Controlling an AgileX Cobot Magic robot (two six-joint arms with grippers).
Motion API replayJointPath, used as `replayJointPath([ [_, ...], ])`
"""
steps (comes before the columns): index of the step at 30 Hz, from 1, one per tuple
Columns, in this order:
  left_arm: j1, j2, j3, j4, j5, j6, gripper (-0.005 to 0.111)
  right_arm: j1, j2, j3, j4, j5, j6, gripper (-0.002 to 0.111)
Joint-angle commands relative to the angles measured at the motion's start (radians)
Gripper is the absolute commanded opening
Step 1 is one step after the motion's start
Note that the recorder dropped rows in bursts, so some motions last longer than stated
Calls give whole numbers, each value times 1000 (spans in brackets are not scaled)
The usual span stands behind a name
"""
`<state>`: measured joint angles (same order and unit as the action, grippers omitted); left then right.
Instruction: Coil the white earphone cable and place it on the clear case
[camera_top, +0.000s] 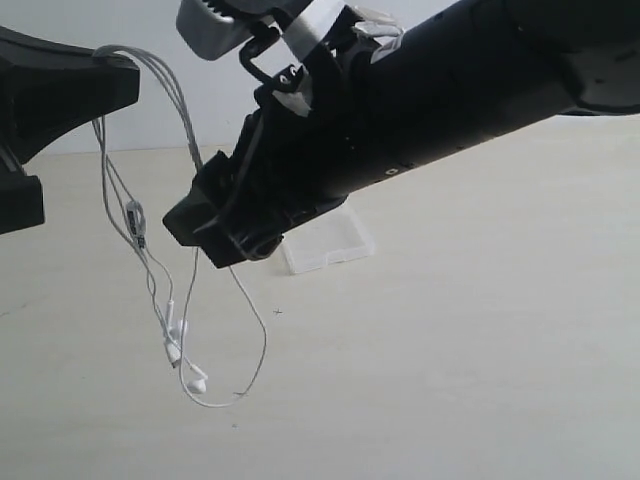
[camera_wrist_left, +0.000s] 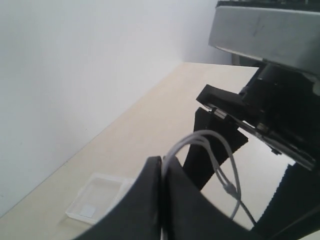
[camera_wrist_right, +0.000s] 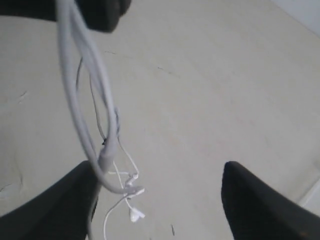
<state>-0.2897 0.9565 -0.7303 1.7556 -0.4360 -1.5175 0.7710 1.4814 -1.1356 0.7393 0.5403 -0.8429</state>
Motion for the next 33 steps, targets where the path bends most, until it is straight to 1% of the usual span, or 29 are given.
replayJointPath([
  [1, 3, -8, -5, -12, 6, -9, 0, -3, 0, 3, 40, -35, -54, 67],
  [4, 3, -8, -5, -22, 6, -7, 0, -3, 0, 3, 42, -35, -54, 67],
  [11, 3, -8, -5, -58, 8, -4, 0, -3, 18, 3, 191, -39, -168, 67],
  [20, 3, -8, -5, -65, 12, -2, 0, -3, 78, 3, 273, -6, -231, 67],
  [28, 3, -8, -8, -66, 26, -2, 0, -3, 82, 3, 279, 5, -238, 67],
  [33, 3, -8, -48, -70, 22, -30, 0, -3, 103, 3, 299, -19, -250, 66],
])
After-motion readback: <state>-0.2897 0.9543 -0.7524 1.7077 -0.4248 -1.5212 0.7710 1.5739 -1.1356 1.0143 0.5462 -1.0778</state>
